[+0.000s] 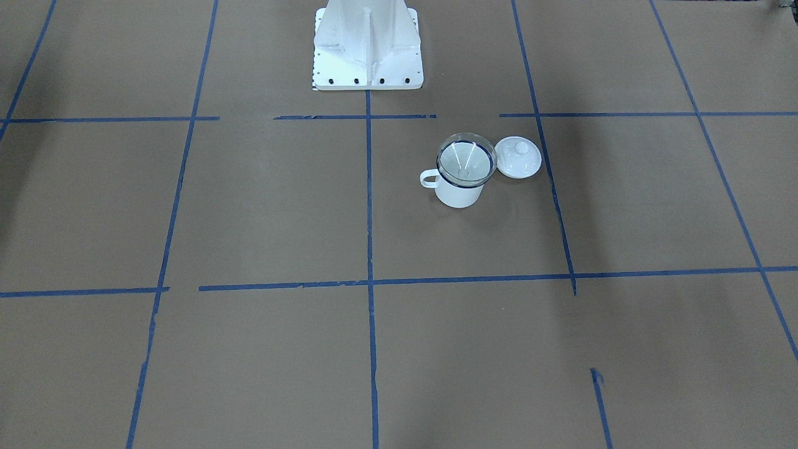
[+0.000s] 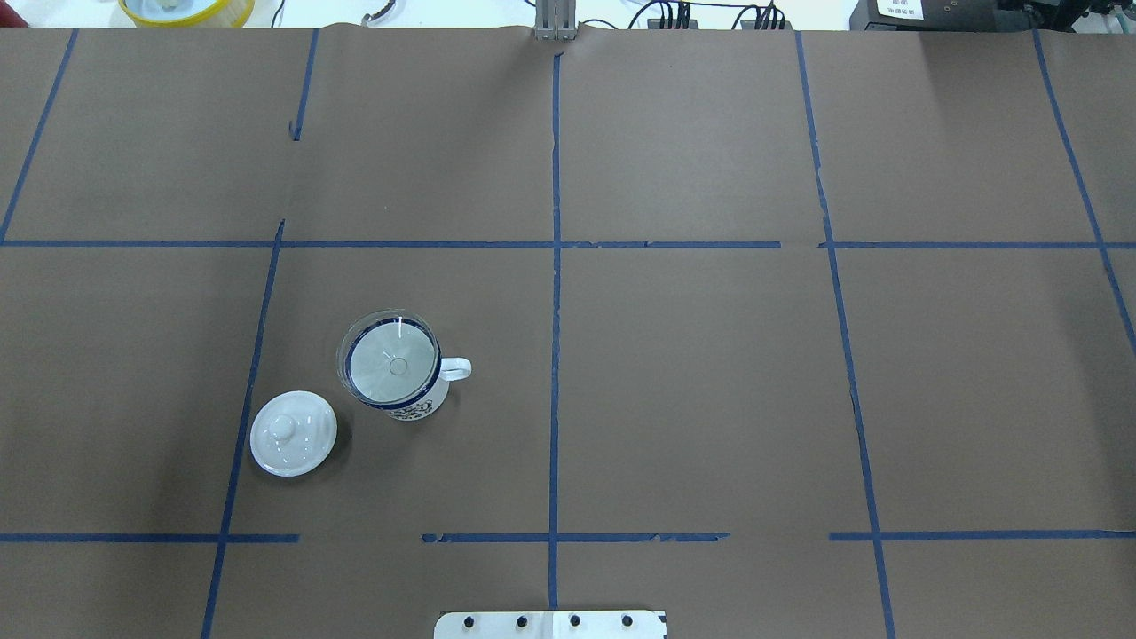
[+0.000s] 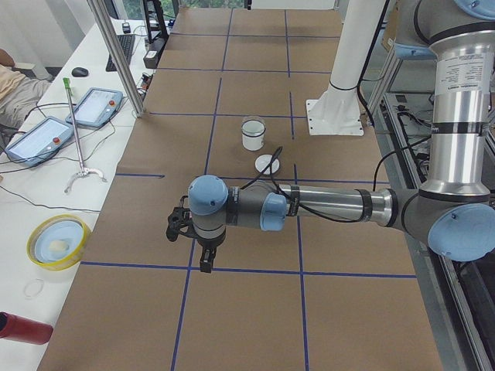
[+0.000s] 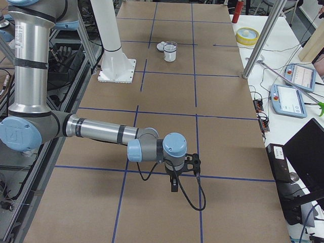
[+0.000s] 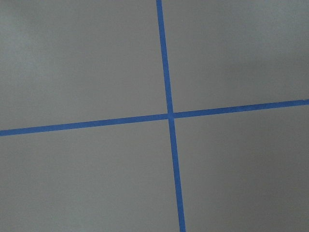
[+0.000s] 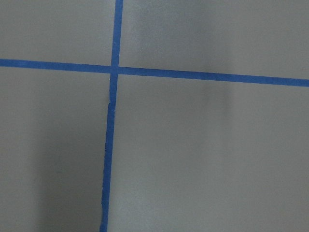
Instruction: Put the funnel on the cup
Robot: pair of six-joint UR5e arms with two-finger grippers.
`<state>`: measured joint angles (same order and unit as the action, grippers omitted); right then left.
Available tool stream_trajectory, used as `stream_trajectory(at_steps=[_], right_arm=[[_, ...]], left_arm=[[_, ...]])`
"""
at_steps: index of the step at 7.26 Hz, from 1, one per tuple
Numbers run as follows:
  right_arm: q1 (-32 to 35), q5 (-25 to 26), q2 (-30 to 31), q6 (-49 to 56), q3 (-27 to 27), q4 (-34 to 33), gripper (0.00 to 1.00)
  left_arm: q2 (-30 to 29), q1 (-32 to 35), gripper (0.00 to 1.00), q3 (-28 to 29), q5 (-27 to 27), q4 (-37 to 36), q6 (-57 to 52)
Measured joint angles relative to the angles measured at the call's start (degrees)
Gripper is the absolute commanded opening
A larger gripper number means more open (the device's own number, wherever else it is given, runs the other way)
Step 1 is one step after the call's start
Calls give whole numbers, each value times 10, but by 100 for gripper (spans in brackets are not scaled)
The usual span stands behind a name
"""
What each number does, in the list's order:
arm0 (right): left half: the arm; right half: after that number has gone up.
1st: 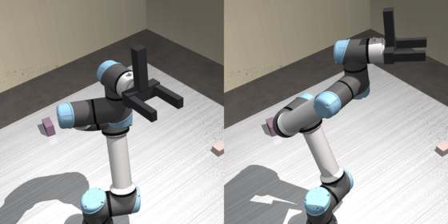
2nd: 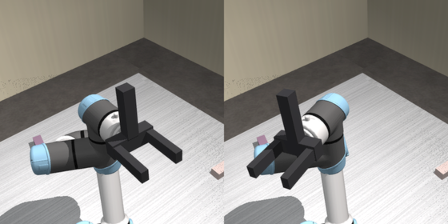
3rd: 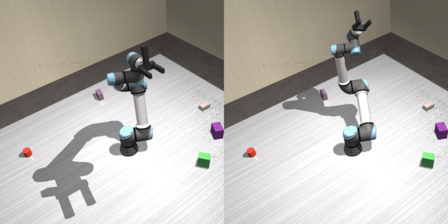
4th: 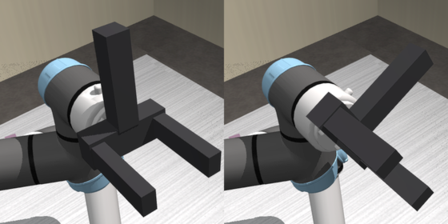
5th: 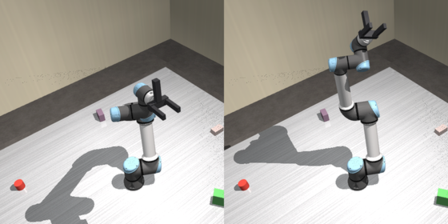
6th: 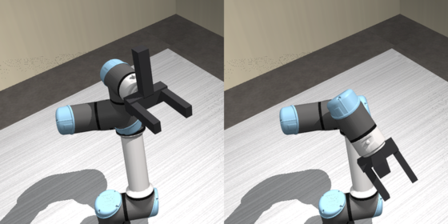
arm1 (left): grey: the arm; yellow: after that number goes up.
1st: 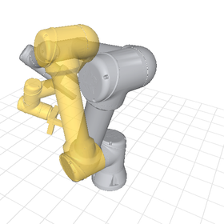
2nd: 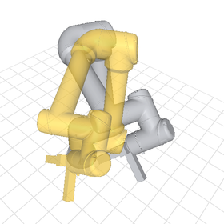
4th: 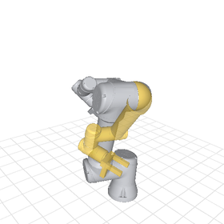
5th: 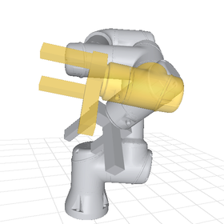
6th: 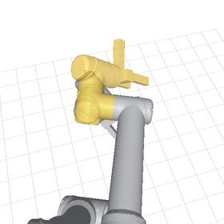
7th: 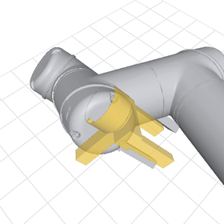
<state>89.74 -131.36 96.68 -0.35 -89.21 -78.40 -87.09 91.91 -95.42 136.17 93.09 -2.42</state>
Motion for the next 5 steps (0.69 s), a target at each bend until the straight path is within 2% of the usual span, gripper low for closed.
stream_trajectory(at_steps=[5], right_arm=[[0,0,0,0,0,0,100]], left_arm=[[9,-3,100,10,-23,8,16]])
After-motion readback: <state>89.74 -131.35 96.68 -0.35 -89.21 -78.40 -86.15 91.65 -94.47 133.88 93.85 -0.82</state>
